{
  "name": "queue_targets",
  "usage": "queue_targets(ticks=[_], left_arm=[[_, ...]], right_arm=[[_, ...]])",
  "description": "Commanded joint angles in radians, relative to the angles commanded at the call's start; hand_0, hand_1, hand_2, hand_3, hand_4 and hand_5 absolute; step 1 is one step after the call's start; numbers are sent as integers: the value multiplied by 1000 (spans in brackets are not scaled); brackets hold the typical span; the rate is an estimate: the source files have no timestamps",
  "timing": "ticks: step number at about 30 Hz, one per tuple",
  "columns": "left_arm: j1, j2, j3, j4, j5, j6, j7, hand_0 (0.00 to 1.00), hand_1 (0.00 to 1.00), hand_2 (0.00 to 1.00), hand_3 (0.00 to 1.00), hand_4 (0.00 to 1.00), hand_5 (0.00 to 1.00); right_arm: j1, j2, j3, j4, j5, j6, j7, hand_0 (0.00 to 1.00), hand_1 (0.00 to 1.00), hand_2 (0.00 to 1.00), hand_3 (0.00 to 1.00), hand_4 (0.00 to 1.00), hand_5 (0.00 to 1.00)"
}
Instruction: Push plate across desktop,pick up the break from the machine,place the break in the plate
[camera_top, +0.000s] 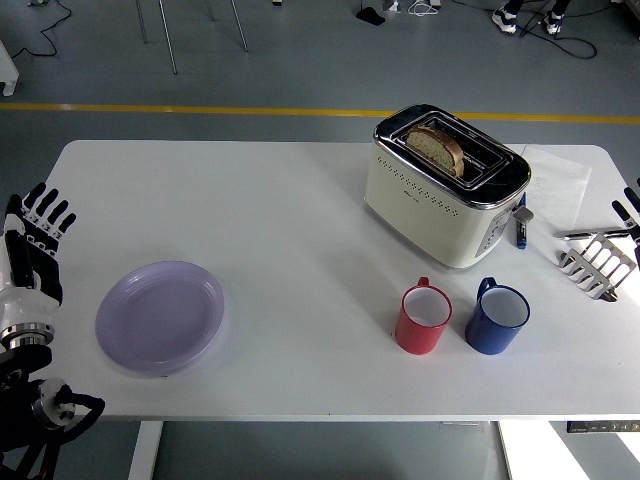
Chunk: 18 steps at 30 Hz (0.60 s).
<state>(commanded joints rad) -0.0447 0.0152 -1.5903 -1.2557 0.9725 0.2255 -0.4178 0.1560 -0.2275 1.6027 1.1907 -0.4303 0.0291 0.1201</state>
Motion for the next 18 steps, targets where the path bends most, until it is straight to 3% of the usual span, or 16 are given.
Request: queue_targets(ticks=[10, 18], left_arm=[[14, -12, 21, 118, 11, 22, -115, 852, 886, 940, 899, 598, 998], [4, -13, 34, 199, 19, 13, -131, 849, 882, 943, 900, 600, 998]], right_arm=[[7, -1, -1, -2, -2, 1, 0, 777, 706, 702, 665, 498, 541], [11, 0, -3, -4, -2, 3, -1, 777, 705, 702, 665, 498, 540]])
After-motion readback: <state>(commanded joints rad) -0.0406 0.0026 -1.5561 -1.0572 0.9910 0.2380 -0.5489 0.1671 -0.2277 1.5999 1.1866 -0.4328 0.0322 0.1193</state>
